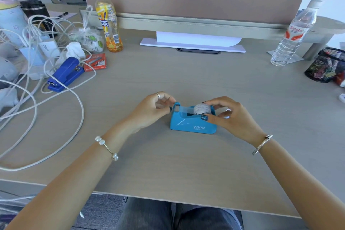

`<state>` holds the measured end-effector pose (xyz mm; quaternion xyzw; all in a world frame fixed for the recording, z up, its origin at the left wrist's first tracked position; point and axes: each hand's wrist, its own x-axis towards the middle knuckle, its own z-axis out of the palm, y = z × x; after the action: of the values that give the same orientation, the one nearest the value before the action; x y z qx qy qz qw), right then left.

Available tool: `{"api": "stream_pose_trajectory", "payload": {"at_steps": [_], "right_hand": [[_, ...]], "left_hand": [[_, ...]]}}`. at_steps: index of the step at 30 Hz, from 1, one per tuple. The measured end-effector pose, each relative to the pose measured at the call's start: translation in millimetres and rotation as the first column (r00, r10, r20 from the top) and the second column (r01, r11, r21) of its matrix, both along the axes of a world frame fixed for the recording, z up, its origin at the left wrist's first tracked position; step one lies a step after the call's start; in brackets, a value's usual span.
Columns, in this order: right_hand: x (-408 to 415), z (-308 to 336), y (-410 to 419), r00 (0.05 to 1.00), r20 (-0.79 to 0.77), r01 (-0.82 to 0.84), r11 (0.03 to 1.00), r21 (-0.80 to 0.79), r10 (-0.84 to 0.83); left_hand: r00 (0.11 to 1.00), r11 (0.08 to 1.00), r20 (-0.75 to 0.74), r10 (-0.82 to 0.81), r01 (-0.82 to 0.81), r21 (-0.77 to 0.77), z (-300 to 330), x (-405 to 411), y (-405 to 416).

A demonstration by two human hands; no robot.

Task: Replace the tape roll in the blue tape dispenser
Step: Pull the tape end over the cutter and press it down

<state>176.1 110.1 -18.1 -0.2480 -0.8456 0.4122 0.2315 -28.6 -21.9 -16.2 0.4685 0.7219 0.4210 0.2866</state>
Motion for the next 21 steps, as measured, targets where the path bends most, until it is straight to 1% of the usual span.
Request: {"api": "stream_pose_trajectory", "payload": {"at_steps": [5,10,21], "right_hand": [[0.5,1.6,1.3,1.0,0.007,-0.007,1.0,0.016,0.007],[5.5,-1.1,-0.1,0.999,0.02,-0.04,0.999,-0.027,0.041],[6.0,-5.7,1.9,0.999,-0.015,-0.029,0.999,-0.022,0.028]], "left_hand": [[0.991,0.996,0.096,-0.093,0.093,0.004,0.9,3.6,2.0],[0.987,0.997,0.142,-0.077,0.071,0.043,-2.7,5.5,7.4],[0.96,0.995,0.273,-0.057,0.032,0.093,-8.3,5.3,9.5]]}}
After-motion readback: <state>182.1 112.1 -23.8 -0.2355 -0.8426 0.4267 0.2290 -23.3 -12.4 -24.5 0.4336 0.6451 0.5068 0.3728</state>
